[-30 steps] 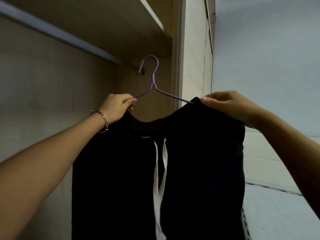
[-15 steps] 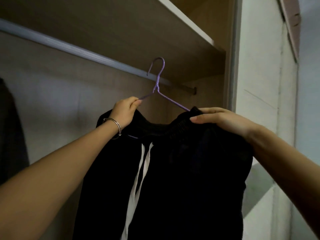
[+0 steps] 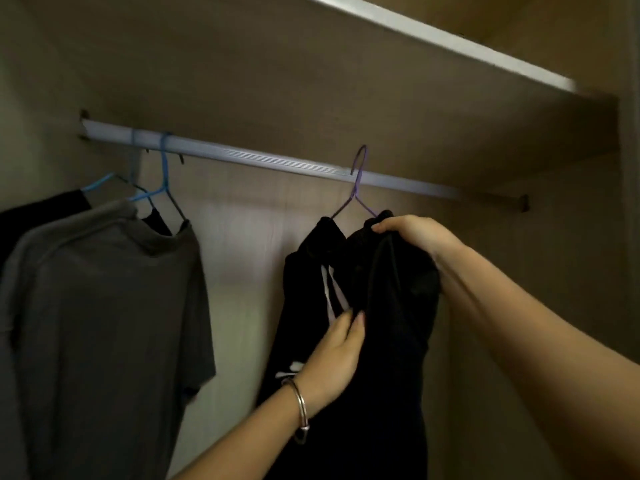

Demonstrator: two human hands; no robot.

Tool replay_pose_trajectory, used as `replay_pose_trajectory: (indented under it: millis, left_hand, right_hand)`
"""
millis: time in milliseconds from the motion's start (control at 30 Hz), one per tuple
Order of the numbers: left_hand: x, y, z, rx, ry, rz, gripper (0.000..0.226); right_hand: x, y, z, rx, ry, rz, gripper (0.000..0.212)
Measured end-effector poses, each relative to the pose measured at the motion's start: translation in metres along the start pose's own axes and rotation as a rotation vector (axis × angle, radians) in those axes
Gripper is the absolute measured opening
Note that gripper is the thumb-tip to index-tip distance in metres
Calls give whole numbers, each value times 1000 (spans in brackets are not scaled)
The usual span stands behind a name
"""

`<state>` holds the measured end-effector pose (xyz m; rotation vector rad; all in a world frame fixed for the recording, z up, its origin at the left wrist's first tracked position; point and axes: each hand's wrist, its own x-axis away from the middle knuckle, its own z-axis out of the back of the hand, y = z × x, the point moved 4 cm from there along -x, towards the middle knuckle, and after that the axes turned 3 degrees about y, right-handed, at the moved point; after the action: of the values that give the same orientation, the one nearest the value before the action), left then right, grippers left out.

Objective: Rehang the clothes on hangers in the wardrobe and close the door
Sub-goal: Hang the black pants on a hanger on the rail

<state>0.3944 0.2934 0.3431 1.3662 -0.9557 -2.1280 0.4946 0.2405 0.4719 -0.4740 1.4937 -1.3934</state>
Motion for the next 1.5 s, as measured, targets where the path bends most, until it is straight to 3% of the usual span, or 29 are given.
replay_pose_trajectory:
  millis: [133,400,533,633,967,1067,1200,1300,1500]
  left_hand:
    - [-22,-7,-2,65,-70,101,54]
    - [-57,-14,-33,98,12,-23,36]
    - [-76,-21,-37,-34,159,-25,23]
    - [-79,-42,-43,-143,166,30,20]
    - [-79,-77,-89,-273,233,145,30]
    - [-67,-77,-101,-275,272,151,19]
    - [-22,-52,-132,-159,362,9,61]
    - [-1,-52,-171,-151,135,84,104]
    - [-5,-85,-166,-214,100,229,64]
  right_hand:
    - [-22,0,-7,80,44,35,31]
    - [-54,1,21,71,113,82,33]
    - [-73,4,29,165,67,77,27]
    - [-83,28,41,223,35,29,19]
    - [-96,62,82,240,-49,74,29]
    - [-86,73,93,382,-136,109,39]
    - [-68,80,92,464,-256,173,27]
    - [-61,84,78,448,-229,173,24]
    - [-70,96,69,412,32,272,34]
